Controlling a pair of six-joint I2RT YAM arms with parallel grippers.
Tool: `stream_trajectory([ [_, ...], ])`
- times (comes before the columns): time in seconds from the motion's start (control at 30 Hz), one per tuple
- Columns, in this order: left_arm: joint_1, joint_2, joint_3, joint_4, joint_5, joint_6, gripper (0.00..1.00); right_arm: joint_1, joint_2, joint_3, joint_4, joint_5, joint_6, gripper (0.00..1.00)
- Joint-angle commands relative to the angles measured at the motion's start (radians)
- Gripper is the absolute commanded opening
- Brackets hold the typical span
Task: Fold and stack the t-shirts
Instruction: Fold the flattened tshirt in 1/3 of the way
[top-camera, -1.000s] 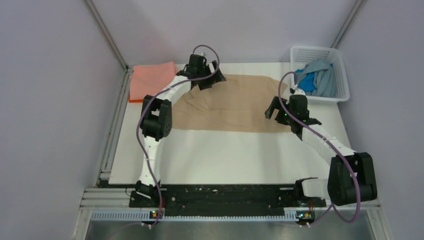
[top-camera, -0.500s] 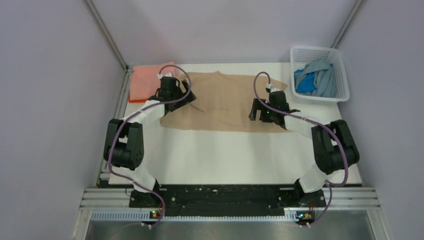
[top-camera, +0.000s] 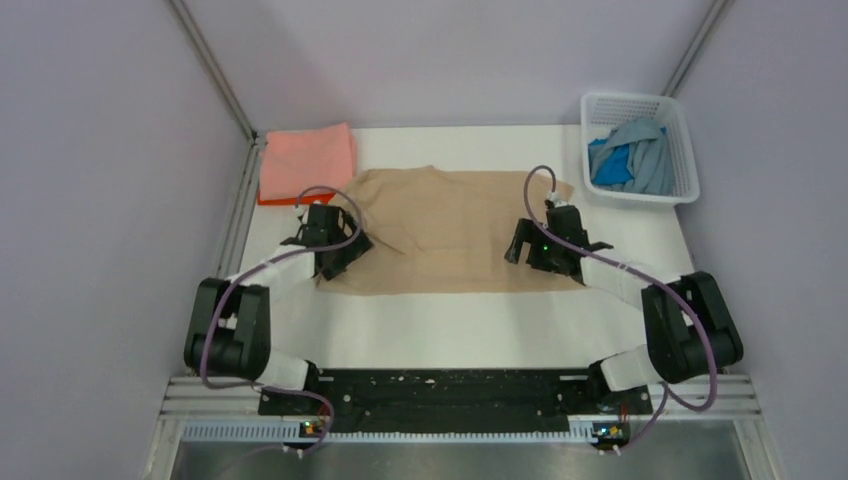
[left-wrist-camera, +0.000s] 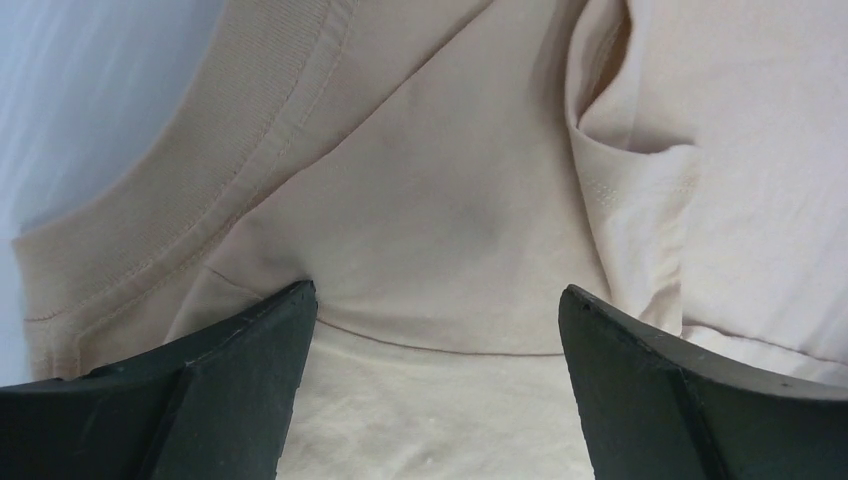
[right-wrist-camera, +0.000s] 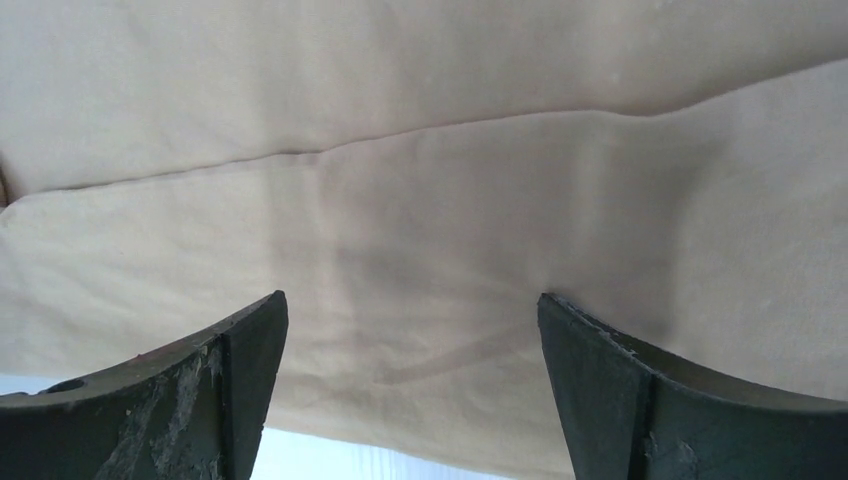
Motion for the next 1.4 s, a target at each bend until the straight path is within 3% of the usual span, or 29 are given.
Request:
stream_trajectory([
  [0.0,0.001,-0.261,-0.250,-0.276,-0.114,-0.105,0.97,0.057,-0.179,-0.138,-0.289,-0.002,0.090,0.94],
  [0.13,-0.011,-0.519,-0.425,-0.358,-0.056,-0.159,0.99,0.153,-0.361,-0.203,-0.444,0.030,0.212,0.93],
  [0.37,-0.023,-0.927,-0.403,-0.546,-0.072,-0.204,0.99,0.258,-0.544,-0.204,-0.580,0.110,0.276,0.93],
  [0.53,-0.023,-0.959,-0.324,-0.607,-0.089,-0.178,0.99,0.261,-0.608,-0.068,-0.554,0.144,0.166,0.93],
  [0.67,-0.023,-0.874,-0.307,-0.520,-0.040,-0.152,0.99,0.258,-0.576,-0.022,-0.413,0.049,0.097,0.93],
  [0.83,-0.023,-0.767,-0.337,-0.400,0.004,-0.169,0.99,0.329,-0.392,0.015,-0.090,-0.148,0.047,0.90],
  [1.07,-0.022,-0.747,-0.384,-0.364,-0.033,-0.203,0.99,0.522,0.073,0.287,0.184,-0.250,-0.147,0.81],
  [1.17,-0.022,-0.745,-0.387,-0.397,-0.063,-0.222,0.99,0.568,0.260,0.440,0.162,-0.320,-0.305,0.74],
  [1.37,-0.022,-0.765,-0.418,-0.430,-0.092,-0.292,0.99,0.647,0.513,0.690,0.056,-0.425,-0.614,0.70],
])
